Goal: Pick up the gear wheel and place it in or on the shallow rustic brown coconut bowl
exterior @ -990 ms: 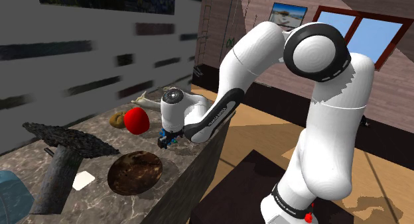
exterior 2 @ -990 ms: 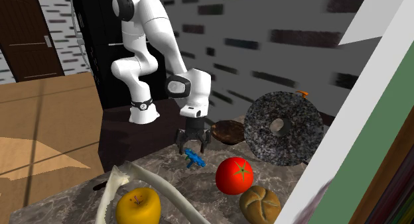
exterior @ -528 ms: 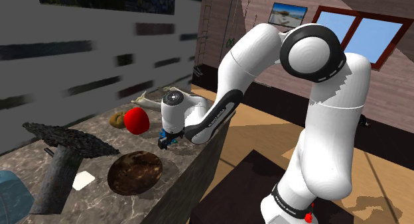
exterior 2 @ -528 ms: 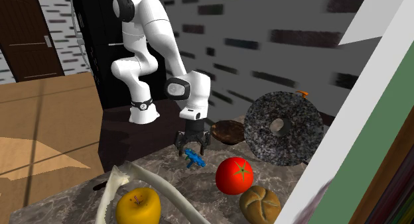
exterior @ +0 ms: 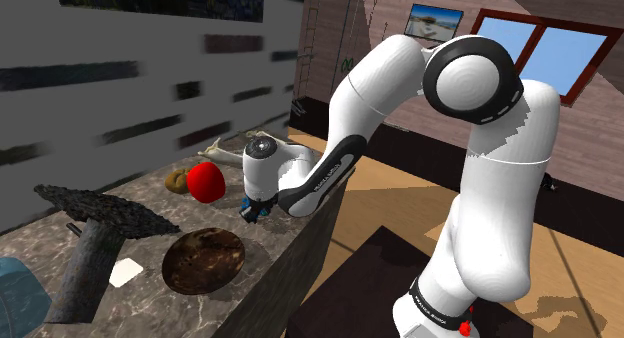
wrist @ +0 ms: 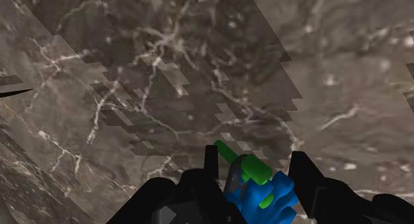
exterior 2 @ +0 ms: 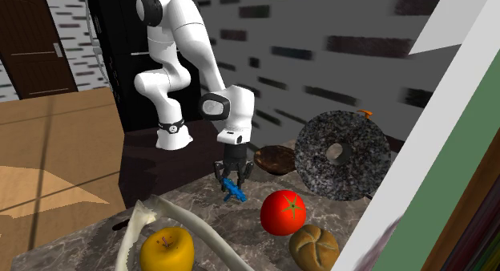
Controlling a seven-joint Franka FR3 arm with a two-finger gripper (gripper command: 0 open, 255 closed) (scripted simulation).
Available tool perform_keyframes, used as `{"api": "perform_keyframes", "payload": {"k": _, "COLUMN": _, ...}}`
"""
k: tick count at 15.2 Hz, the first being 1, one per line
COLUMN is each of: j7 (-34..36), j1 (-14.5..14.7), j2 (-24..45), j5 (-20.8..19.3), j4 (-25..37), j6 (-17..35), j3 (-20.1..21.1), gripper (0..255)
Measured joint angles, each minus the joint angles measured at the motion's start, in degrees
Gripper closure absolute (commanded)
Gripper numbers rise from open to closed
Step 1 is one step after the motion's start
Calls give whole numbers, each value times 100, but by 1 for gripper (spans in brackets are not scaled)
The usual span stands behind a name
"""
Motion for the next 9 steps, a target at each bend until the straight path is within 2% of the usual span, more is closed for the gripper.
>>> {"api": "perform_keyframes", "payload": {"k": 4, "j7": -27, "j1": -9, "j2": -17, "j5": 22, "j4": 3, "j6": -22, "j3": 5, "gripper": 255}}
{"api": "perform_keyframes", "payload": {"k": 9, "j7": -315, "j1": -61, "j2": -321, "j5": 298, "j4": -23, "j6": -279, "j3": 107, "gripper": 255}}
